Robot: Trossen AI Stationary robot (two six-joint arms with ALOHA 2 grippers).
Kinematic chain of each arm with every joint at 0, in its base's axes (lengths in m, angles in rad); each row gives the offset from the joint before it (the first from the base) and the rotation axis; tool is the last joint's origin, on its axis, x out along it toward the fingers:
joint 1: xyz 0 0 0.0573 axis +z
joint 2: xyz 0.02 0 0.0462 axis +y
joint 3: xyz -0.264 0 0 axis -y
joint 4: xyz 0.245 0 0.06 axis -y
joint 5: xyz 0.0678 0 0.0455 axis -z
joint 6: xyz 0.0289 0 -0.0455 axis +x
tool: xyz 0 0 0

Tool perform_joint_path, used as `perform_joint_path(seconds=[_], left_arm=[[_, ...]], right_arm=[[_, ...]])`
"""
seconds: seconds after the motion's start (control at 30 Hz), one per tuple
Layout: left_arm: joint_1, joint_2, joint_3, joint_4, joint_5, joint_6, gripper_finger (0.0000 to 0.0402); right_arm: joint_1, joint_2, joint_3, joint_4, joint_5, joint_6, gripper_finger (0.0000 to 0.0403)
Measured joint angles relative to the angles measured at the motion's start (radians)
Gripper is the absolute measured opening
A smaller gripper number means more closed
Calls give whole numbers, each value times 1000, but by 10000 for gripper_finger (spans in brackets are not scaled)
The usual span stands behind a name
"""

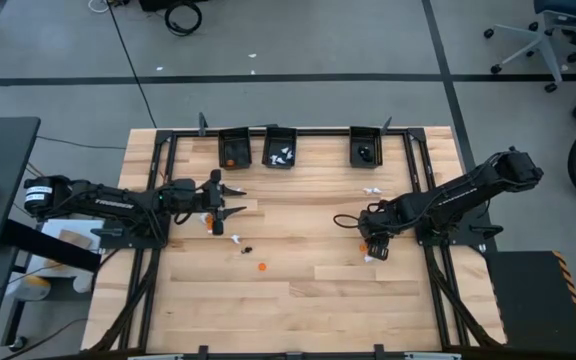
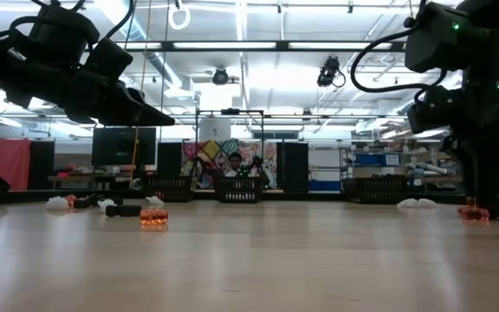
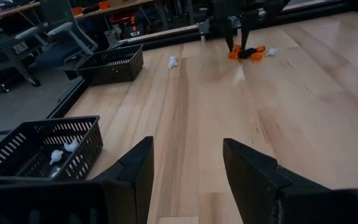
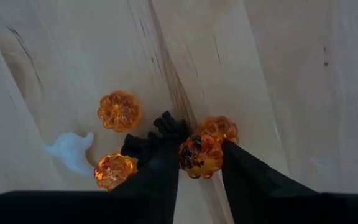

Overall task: Sort Halloween decoration
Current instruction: Put the orange pumpkin toy into the left black bin

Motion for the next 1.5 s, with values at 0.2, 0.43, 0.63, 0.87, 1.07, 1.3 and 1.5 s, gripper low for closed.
perform_joint_path(seconds=[0.2,0.43,0.63,0.87,1.07,1.3,1.5], left_arm=[[0,0,0,0,0,0,172],[0,0,0,0,0,0,172],[0,0,0,-1,0,0,172],[0,0,0,-22,-23,-1,172],[0,0,0,-75,-184,-5,172],[0,0,0,-101,-286,-29,172],[0,0,12,-158,-315,-51,172]], right_arm=[[0,0,0,-4,0,0,113],[0,2,50,-60,19,-14,112],[-2,2,93,-59,40,-42,112],[-37,2,108,58,41,-85,112],[-94,2,108,210,50,-161,111],[-164,19,108,375,60,-252,111],[-222,162,175,439,44,-358,111]])
